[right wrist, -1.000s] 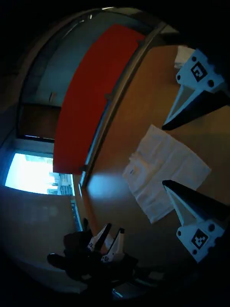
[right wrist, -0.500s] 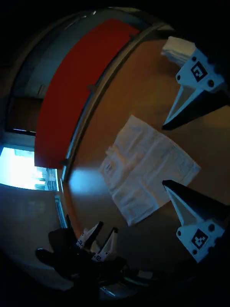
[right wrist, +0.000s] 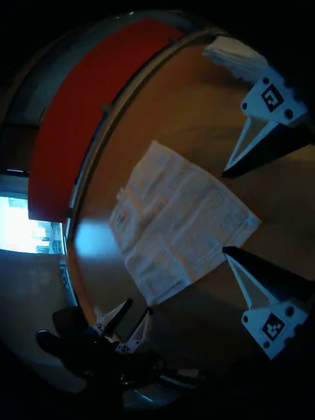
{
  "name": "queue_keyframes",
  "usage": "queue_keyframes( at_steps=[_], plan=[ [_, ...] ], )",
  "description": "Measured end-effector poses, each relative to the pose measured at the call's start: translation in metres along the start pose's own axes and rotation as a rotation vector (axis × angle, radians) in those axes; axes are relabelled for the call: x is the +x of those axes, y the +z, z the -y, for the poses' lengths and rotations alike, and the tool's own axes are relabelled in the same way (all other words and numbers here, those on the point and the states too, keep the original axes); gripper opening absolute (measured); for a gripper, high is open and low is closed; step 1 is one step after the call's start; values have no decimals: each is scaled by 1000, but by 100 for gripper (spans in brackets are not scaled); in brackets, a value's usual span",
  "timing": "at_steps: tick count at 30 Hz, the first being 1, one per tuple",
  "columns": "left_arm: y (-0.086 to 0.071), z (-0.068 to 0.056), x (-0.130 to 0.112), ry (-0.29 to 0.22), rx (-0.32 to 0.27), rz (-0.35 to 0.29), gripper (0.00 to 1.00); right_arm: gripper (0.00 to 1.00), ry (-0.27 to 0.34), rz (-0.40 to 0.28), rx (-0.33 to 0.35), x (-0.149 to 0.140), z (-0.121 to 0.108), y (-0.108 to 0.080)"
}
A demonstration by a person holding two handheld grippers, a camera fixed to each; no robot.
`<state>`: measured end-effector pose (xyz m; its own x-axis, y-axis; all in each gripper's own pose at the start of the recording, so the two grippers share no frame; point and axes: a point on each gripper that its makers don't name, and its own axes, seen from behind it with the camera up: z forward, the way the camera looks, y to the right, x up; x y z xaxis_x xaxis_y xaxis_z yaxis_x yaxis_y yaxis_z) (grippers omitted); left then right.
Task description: Fold towel
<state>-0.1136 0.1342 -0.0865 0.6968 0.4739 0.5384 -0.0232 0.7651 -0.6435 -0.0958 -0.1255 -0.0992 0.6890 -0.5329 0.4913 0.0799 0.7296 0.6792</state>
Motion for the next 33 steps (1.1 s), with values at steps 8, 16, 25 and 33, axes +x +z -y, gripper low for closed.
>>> queue_keyframes(
  at_steps=[8, 16, 25, 33],
  plan=[
    [12, -6, -14, 6, -23, 44, 78, 99, -8, 54, 21, -24, 2, 8],
    [17, -12, -18, 12, -42, 56, 78, 93, 2, 81, 62, -38, 10, 12],
    [17, -11, -19, 19, -47, 54, 78, 81, 20, 86, 87, -43, 14, 16],
    [17, -12, -19, 16, -47, 59, 77, 63, 30, 86, 92, -45, 13, 16]
  ],
)
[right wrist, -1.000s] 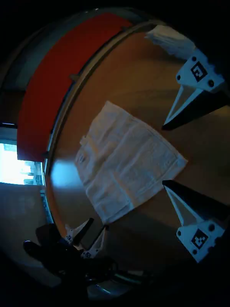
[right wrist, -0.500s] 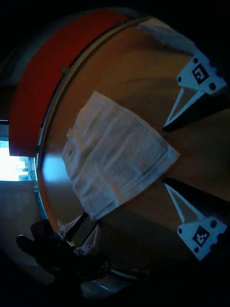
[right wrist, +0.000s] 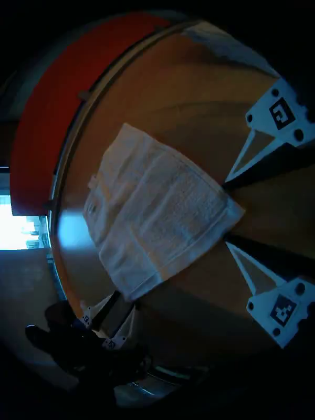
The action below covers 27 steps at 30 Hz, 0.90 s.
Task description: Fold towel
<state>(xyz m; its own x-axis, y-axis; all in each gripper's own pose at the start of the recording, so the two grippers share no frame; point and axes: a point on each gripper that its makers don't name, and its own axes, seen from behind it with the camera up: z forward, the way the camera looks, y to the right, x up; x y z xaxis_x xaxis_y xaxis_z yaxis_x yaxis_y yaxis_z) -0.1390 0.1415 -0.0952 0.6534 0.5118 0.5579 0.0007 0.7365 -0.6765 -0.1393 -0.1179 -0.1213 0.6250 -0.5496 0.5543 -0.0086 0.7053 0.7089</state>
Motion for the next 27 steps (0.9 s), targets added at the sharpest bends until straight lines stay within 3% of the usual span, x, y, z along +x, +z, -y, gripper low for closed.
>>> queue_keyframes(
  at_steps=[5, 11, 13, 17, 23, 27],
  plan=[
    [0, 0, 0, -6, 5, 7, 76, 50, 1, 1, 3, 0, 1, 0],
    [1, 1, 0, -11, 11, 14, 54, 36, -1, 1, 5, 1, 3, 0],
    [1, 1, 0, -12, 12, 16, 51, 31, 0, 1, 4, 1, 3, 0],
    [1, 0, 1, -16, 19, 19, 25, 19, 4, -3, 3, 3, 4, -1],
    [0, -2, 2, -24, 31, 22, 12, 13, 2, -20, -7, 9, 5, -4],
    [-4, -3, 5, -53, 28, 19, 11, 13, 10, -29, -8, 12, 5, -8]
  ],
)
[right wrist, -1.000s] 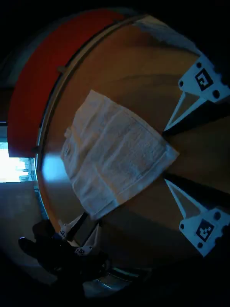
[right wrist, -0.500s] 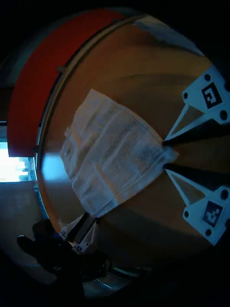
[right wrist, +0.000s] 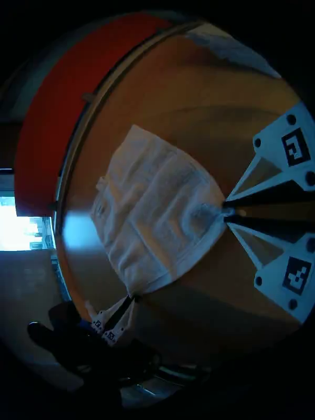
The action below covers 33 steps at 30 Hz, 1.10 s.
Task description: Fold towel
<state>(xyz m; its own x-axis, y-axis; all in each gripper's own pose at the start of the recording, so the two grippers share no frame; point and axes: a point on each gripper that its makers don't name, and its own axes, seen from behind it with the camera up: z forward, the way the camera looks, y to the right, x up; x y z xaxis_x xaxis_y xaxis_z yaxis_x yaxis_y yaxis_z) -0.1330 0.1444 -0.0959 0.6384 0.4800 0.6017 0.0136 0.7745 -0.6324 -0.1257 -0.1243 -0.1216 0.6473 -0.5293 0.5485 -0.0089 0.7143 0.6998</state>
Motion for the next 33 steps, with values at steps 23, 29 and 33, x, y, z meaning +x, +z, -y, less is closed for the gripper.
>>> queue_keyframes(
  at_steps=[23, 29, 33],
  plan=[
    [-51, 2, 43, -56, 14, -44, 11, 12, -11, -113, -31, 62, -4, -52],
    [-69, -4, 56, -69, -2, -47, 11, 12, -17, -135, -40, 76, -5, -74],
    [-82, -8, 64, -82, -9, -55, 11, 12, -26, -148, -41, 84, -5, -88]
  ],
)
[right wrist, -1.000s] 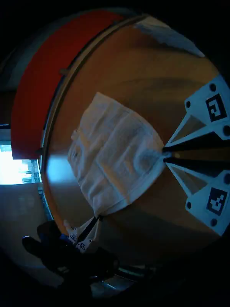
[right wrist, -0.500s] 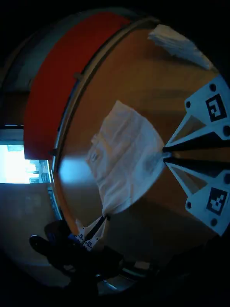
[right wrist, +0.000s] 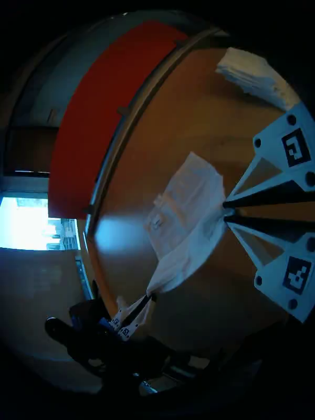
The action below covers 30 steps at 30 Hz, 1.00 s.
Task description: Fold towel
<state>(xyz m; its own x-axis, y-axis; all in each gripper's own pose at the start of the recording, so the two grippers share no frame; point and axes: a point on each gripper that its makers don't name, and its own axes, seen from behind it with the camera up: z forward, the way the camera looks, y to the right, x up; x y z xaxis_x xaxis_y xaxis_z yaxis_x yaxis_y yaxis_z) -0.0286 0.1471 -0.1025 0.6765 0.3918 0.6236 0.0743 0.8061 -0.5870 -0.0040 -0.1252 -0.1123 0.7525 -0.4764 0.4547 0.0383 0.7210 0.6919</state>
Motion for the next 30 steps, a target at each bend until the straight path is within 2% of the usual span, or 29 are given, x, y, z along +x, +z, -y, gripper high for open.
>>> queue_keyframes(
  at_steps=[11, 18, 24, 30],
  plan=[
    [-26, -15, 14, -34, -21, 4, 11, 12, -9, -18, -11, 15, -1, -25],
    [-37, -27, 11, -38, -39, 21, 11, 12, -12, -19, -11, 19, 0, -37],
    [-45, -36, 11, -55, -48, 26, 11, 12, -6, -18, -14, 19, 1, -44],
    [-43, -39, 7, -73, -55, 38, 11, 12, -6, -11, -9, 18, 2, -44]
  ],
)
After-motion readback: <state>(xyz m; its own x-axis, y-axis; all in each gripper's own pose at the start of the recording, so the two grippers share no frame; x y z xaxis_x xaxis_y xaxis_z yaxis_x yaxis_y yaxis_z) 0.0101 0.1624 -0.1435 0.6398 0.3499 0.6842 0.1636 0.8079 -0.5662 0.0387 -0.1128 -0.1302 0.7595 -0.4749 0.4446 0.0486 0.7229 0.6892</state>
